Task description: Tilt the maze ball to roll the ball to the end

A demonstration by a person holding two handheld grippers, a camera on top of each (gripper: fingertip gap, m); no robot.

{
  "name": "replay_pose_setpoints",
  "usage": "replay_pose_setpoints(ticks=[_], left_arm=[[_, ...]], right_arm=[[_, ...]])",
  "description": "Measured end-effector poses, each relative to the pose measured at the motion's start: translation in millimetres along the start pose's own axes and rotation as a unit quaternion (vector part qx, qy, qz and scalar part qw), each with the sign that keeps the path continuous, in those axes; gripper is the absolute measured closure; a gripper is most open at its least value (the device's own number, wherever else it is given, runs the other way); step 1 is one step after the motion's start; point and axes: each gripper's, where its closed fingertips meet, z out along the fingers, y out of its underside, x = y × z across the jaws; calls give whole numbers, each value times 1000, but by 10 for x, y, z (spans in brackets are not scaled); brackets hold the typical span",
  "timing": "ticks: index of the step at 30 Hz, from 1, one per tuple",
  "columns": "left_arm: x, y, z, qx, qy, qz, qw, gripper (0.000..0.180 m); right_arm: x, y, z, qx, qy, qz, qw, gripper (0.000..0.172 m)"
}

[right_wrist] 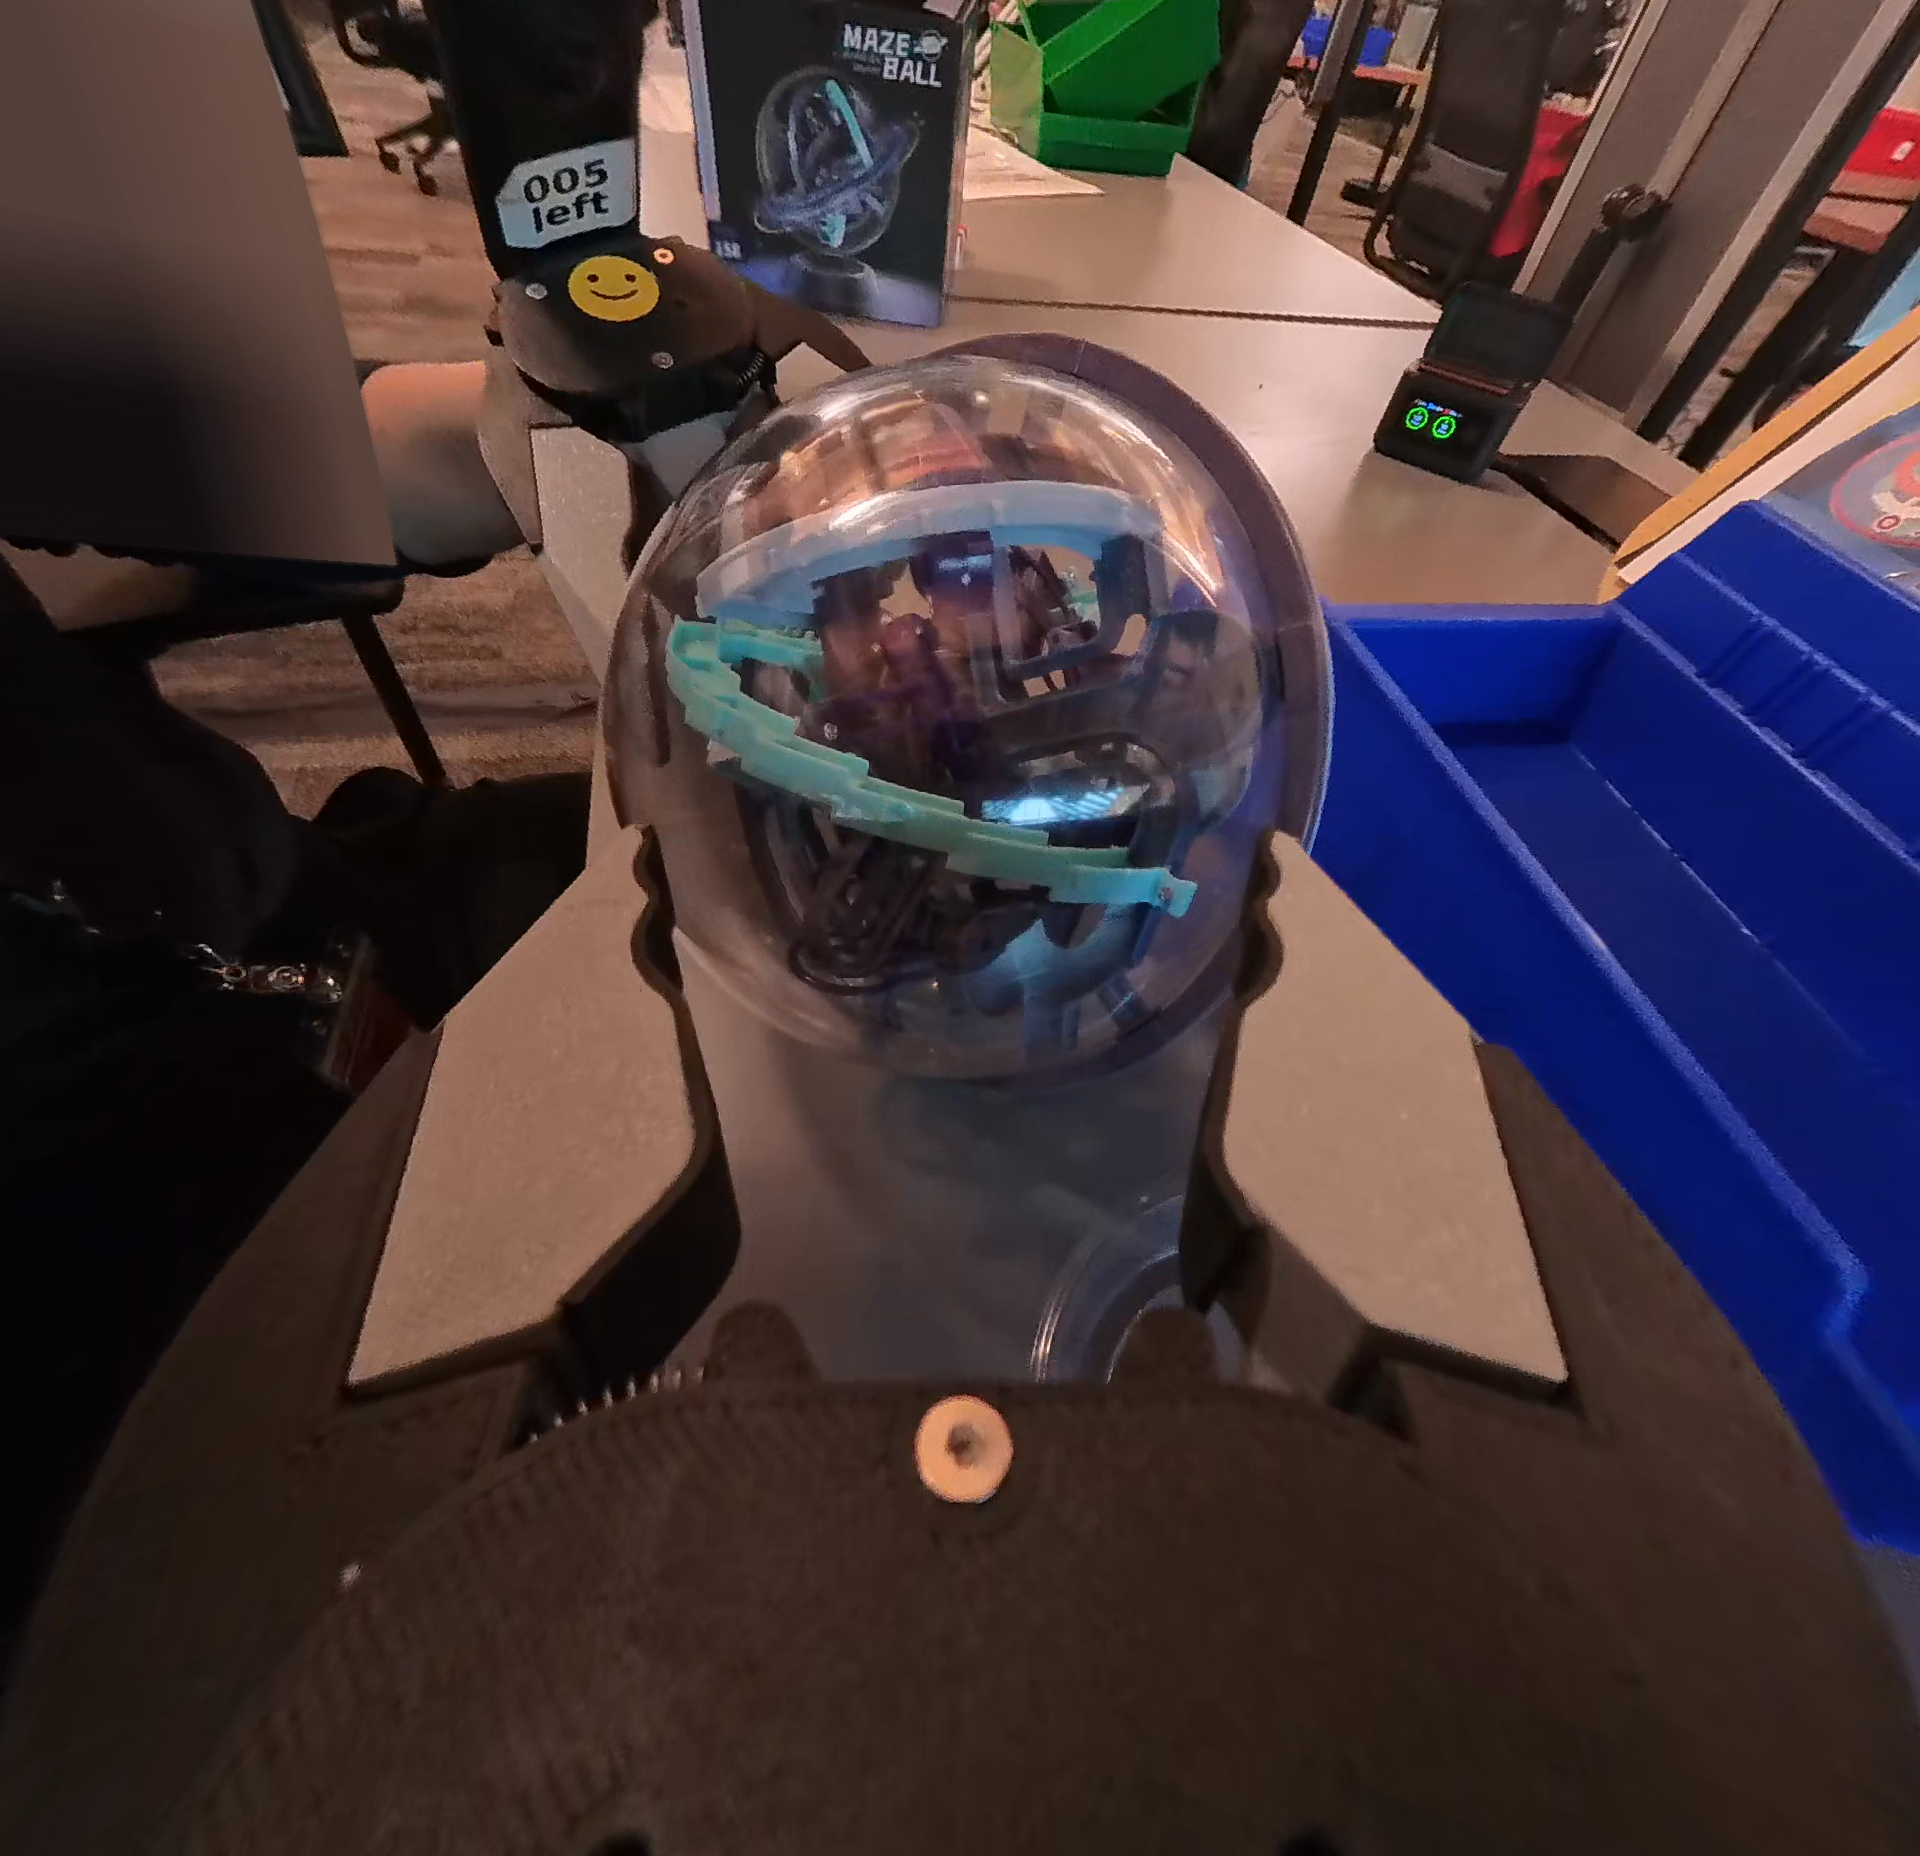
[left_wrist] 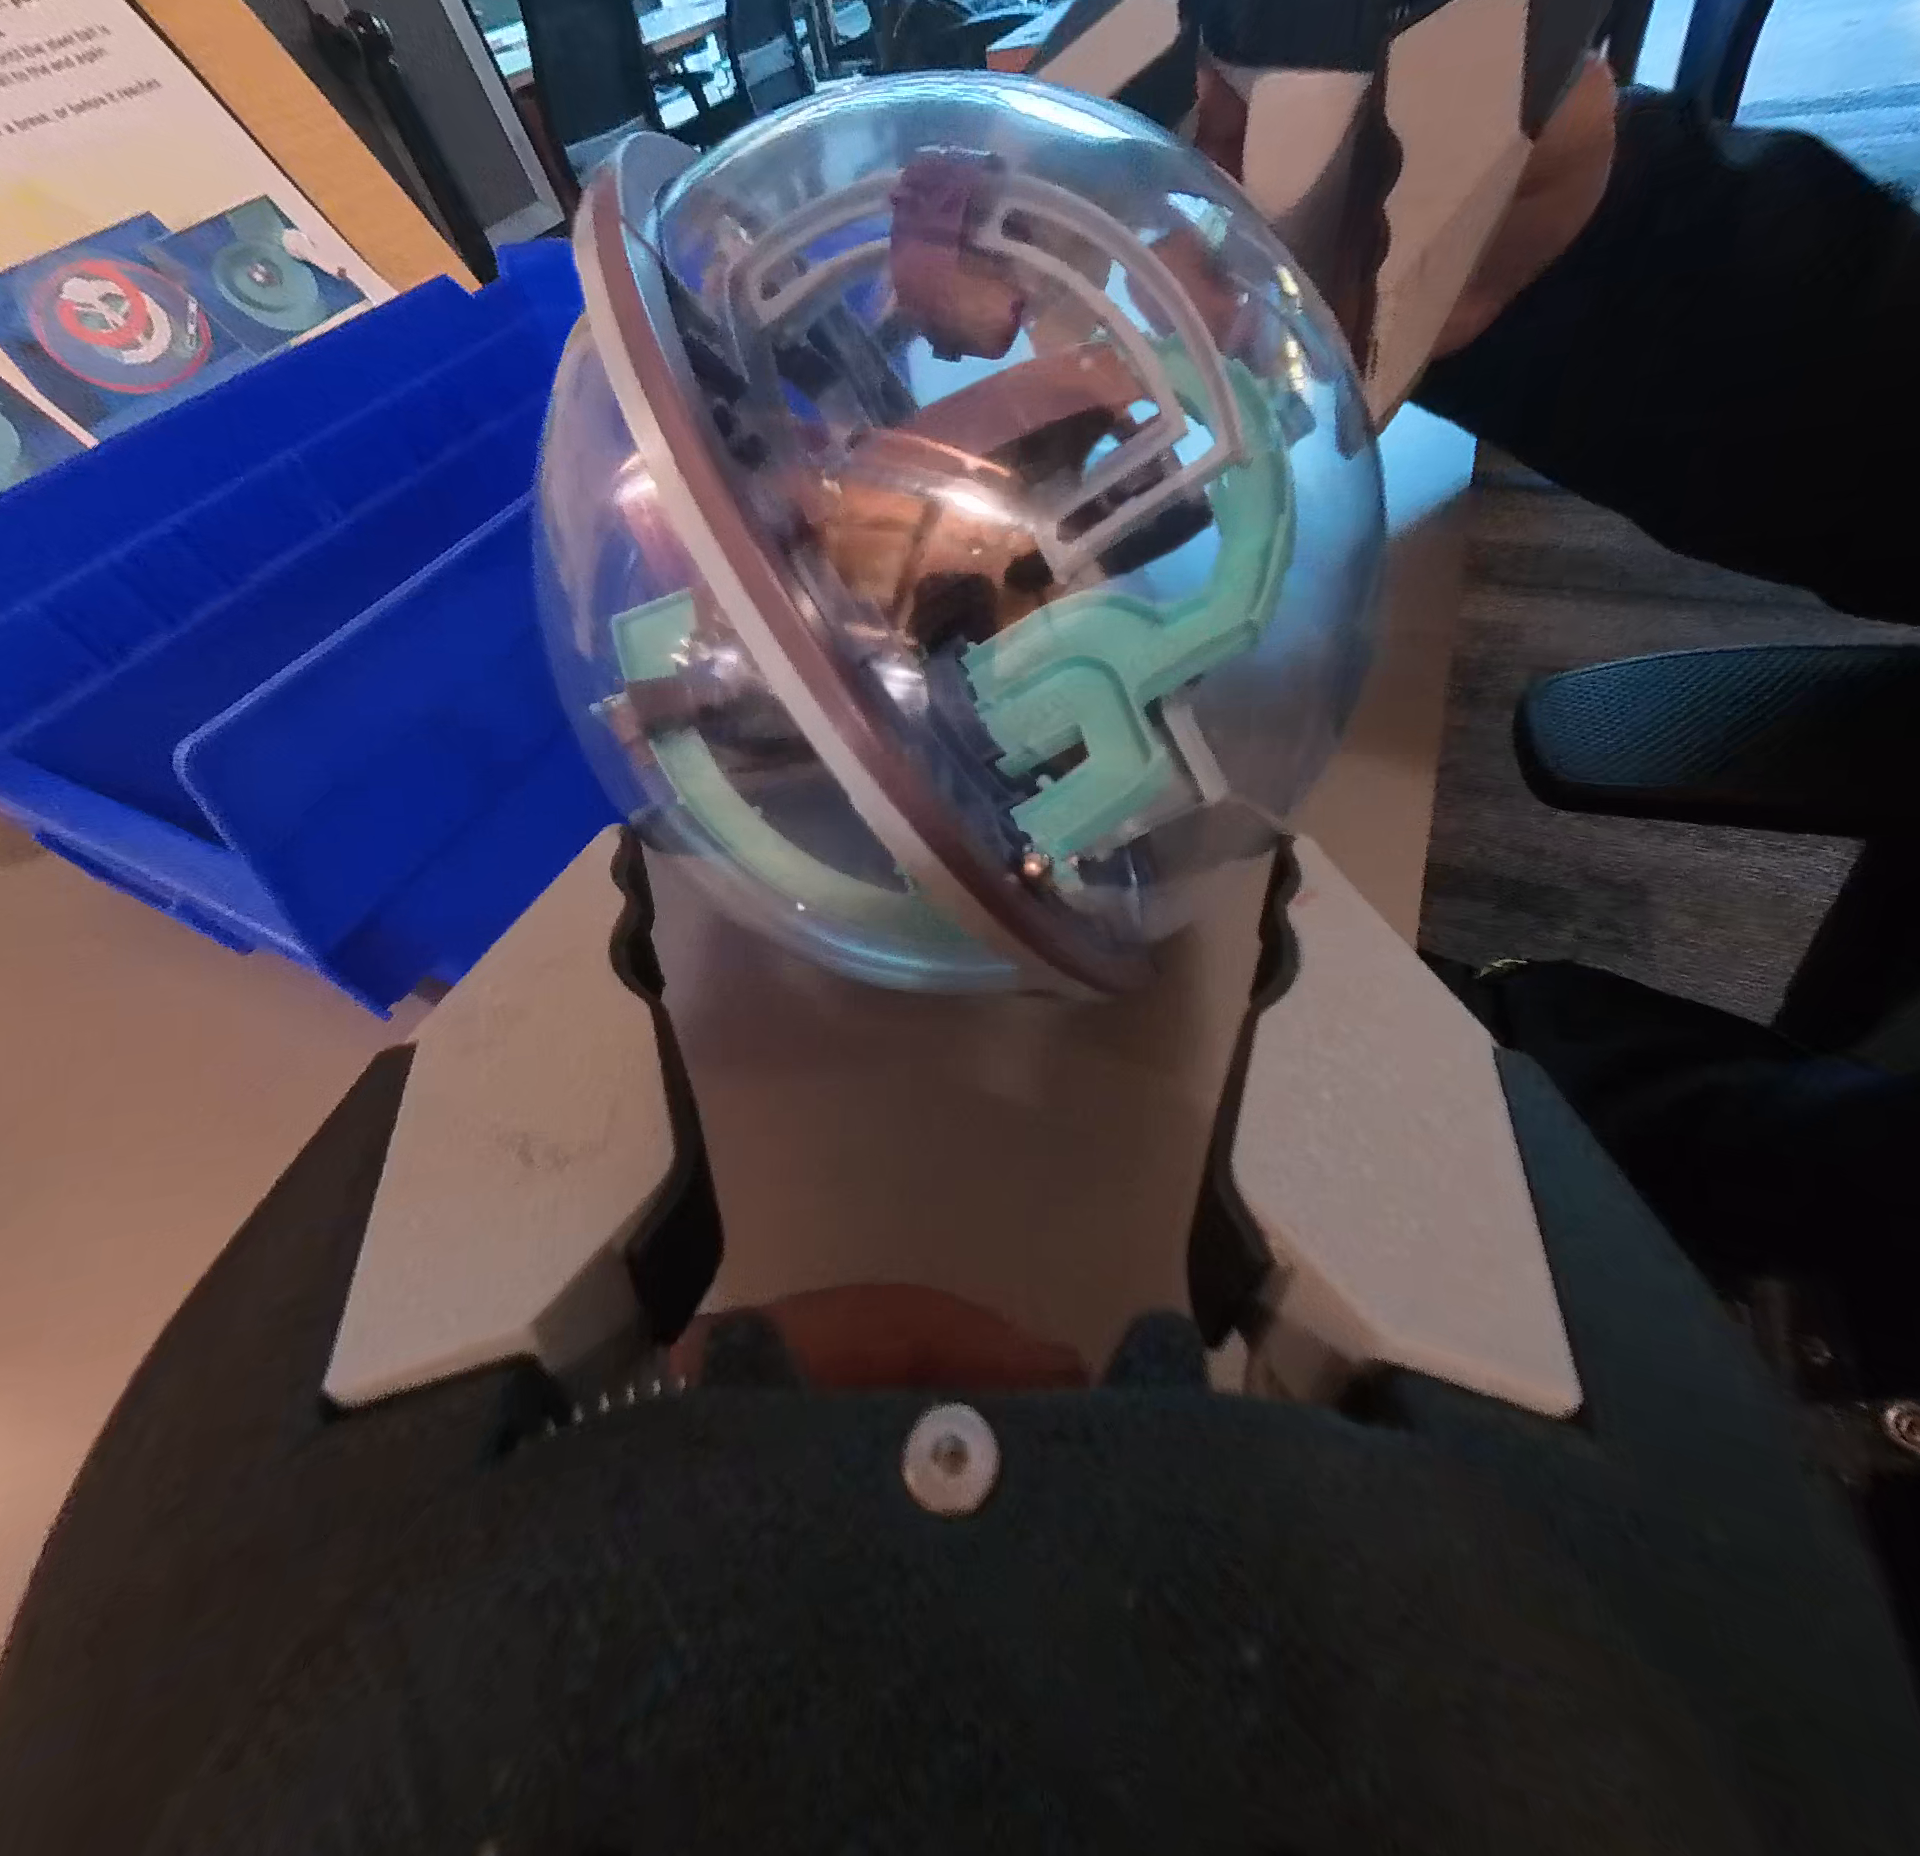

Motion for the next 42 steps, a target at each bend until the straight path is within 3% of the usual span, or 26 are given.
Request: replay_pose_setpoints(ticks=[7,11,23,29,34,39,42], left_arm=[[30,22,1,-7,-3,31,999,68],[31,40,1,-12,-10,52,999,69],[-40,76,2,-22,-25,58,998,81],[-83,57,-5,-15,-27,35,999,82],[-80,68,-19,-16,-19,40,999,83],[-96,68,-22,-15,-15,28,999,86],[-99,69,-22,-15,-15,25,999,86]], right_arm=[[-40,-45,-78,23,-39,35,998,67],[24,-91,-112,46,-44,69,996,82],[83,27,20,-40,-28,46,998,56],[122,-55,47,-3,-65,92,994,50],[193,-81,-32,30,-93,118,988,71],[330,-110,-51,55,-76,132,987,65],[362,-45,9,35,-59,119,990,48]])
